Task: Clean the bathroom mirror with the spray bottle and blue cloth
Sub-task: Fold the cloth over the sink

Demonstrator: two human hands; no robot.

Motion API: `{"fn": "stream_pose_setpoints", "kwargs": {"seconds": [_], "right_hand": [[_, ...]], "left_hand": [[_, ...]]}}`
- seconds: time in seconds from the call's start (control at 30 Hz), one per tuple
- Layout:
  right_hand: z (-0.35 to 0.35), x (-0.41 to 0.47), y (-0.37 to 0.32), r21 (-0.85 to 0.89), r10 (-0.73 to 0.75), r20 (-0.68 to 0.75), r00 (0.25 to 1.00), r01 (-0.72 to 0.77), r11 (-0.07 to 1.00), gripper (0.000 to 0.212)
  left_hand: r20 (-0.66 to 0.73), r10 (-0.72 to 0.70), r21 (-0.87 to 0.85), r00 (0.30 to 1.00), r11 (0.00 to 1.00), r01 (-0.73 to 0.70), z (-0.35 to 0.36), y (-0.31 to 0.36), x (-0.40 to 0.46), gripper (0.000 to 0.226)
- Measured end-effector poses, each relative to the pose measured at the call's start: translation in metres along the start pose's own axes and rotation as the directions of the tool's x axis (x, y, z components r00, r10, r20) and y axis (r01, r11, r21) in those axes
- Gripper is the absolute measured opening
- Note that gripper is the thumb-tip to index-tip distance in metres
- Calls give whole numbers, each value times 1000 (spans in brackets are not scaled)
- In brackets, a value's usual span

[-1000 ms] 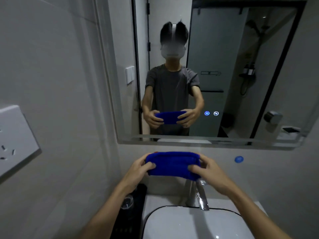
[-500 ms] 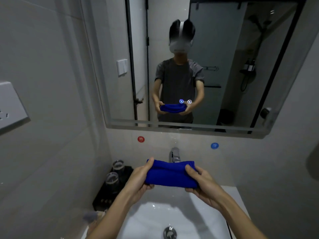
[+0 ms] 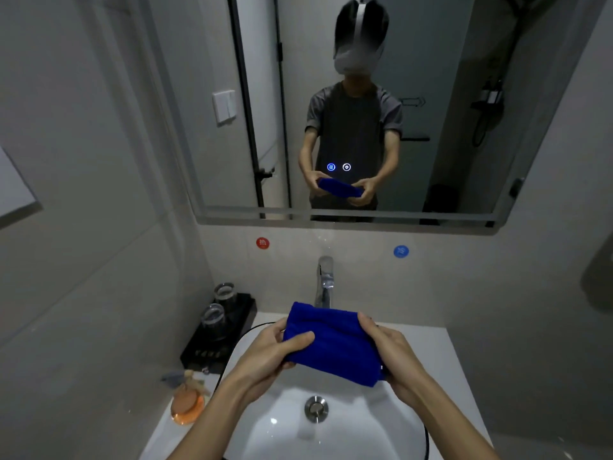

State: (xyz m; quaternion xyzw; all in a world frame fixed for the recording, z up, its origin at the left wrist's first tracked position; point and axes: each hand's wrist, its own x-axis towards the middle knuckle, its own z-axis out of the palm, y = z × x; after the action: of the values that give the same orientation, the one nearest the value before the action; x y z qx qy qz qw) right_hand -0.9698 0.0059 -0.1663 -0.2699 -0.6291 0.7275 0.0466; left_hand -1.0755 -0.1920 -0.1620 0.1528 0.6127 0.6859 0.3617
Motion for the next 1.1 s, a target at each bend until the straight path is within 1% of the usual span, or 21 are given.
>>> {"fn": "stream_pose_setpoints", "kwargs": {"seconds": [0.13, 0.2, 0.27, 0.3, 0.37, 0.43, 0.5, 0.57, 0.63, 0.7, 0.77, 0.83, 0.87, 0.9, 0.93, 1.0, 1.03, 1.07, 1.1], "right_hand": [[0, 3, 7, -26, 77, -126, 989, -81, 996, 50], [0, 5, 10, 1, 120, -124, 985, -120, 993, 52], [1, 6, 12, 29, 123, -84, 989, -121, 992, 52], [1, 7, 12, 39, 99, -51, 994, -97, 995, 49], [3, 5, 9, 46, -6, 19, 1000, 5, 999, 42], [8, 2, 4, -18, -121, 63, 991, 122, 992, 40], [19, -2, -1, -94, -211, 81, 974, 218, 971, 28], [33, -7, -5, -145, -273, 104, 956, 286, 947, 15], [47, -10, -5, -194, -329, 144, 933, 353, 915, 8], [62, -12, -1, -225, -361, 181, 915, 396, 890, 10], [77, -13, 6, -231, -353, 216, 910, 399, 887, 13], [93, -15, 11, -208, -339, 247, 908, 391, 896, 10], [101, -17, 14, -184, -324, 260, 910, 376, 908, 6], [111, -18, 18, -145, -301, 272, 914, 348, 926, 9], [121, -19, 22, -92, -251, 283, 926, 287, 954, 17], [145, -17, 39, 27, -63, 285, 957, 57, 998, 27], [156, -14, 50, 64, 41, 279, 959, -61, 996, 29], [167, -13, 60, 68, 124, 274, 954, -148, 987, 31], [177, -10, 72, 51, 181, 269, 946, -201, 978, 32]], "left_hand": [[35, -66, -1, 997, 998, 66, 3, -14, 4, 54], [36, -93, -7, 995, 996, 93, 3, -20, 5, 57], [18, -110, -31, 994, 993, 111, 3, -20, 3, 62], [8, -116, -60, 993, 991, 116, 2, -21, 2, 61], [-1, -112, -127, 994, 986, 111, -2, -20, 0, 52], [-9, -98, -190, 995, 977, 94, -10, -21, -1, 42], [-29, -59, -281, 998, 958, 48, -19, -22, -5, 42], [-88, -14, -343, 996, 939, -17, -30, -25, -12, 41], [-172, 42, -310, 984, 946, -95, -44, -29, -20, 38], [-238, 103, -226, 966, 961, -158, -59, -33, -30, 38], [-278, 153, -140, 948, 970, -198, -73, -33, -44, 38], [-324, 174, -53, 930, 978, -202, -87, -33, -58, 36], [-348, 175, -23, 921, 980, -195, -94, -33, -65, 34], [-372, 167, -8, 913, 983, -183, -99, -32, -72, 30], [-397, 153, -4, 905, 986, -168, -105, -32, -78, 27], [-445, 82, -16, 892, 995, -99, -118, -34, -86, 24], [-473, 33, -22, 880, 999, -49, -125, -35, -91, 24], [-489, -11, -23, 872, 1000, 0, -133, -38, -98, 25], [-490, -49, -13, 870, 999, 49, -143, -42, -106, 27]]}}
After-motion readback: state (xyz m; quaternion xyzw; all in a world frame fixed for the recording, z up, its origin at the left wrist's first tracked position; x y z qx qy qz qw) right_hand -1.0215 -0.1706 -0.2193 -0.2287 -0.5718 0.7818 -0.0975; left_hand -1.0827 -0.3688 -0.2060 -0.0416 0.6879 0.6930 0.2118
